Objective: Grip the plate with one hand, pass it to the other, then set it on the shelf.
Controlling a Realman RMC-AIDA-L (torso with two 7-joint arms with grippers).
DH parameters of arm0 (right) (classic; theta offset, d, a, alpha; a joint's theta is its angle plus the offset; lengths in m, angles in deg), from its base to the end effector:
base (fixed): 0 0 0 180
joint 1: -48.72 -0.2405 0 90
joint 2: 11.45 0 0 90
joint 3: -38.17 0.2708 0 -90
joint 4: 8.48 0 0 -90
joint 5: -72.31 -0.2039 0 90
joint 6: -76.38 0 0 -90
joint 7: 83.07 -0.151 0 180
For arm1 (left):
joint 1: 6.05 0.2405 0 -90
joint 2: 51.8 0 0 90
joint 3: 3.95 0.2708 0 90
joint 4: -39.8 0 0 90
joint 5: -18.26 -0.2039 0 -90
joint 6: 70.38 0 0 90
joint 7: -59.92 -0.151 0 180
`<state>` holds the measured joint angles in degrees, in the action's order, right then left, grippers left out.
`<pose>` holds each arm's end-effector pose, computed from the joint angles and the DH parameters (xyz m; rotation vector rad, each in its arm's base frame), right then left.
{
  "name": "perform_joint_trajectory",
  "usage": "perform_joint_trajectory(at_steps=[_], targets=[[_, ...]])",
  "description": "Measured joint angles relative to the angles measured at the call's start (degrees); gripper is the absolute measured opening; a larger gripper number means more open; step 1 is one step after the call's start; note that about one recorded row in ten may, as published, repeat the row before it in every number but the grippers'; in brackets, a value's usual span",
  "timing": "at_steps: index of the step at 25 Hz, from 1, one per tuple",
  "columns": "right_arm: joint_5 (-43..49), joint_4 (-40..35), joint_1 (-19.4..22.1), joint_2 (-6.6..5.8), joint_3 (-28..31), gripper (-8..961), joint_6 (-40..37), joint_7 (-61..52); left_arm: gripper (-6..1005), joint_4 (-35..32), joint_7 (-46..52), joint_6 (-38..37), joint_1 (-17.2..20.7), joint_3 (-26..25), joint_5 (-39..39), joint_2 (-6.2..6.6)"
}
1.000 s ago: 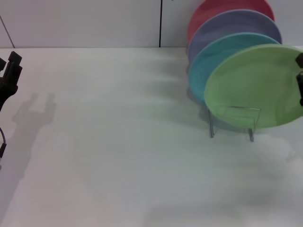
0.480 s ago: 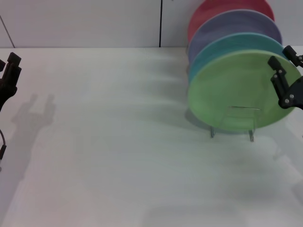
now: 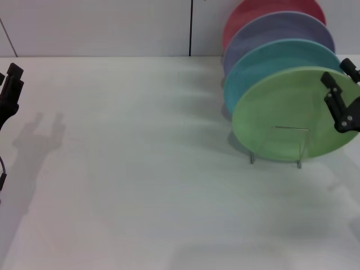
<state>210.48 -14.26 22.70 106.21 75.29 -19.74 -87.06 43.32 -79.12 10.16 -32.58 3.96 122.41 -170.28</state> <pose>0.3082 0.3014 0.0111 -1.7951 -0.0691 0.7819 -0.3299 0.3280 0.0034 -1.4863 -0.8344 -1.1861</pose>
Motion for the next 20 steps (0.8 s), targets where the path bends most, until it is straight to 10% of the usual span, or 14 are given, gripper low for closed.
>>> perform_joint_trajectory(at_steps=[20], targets=[[0.3, -0.3, -1.3, 0.08, -3.0, 435, -4.1, -3.2, 514, 0.1, 0.0, 0.1, -0.1, 0.0, 0.0, 0.03]])
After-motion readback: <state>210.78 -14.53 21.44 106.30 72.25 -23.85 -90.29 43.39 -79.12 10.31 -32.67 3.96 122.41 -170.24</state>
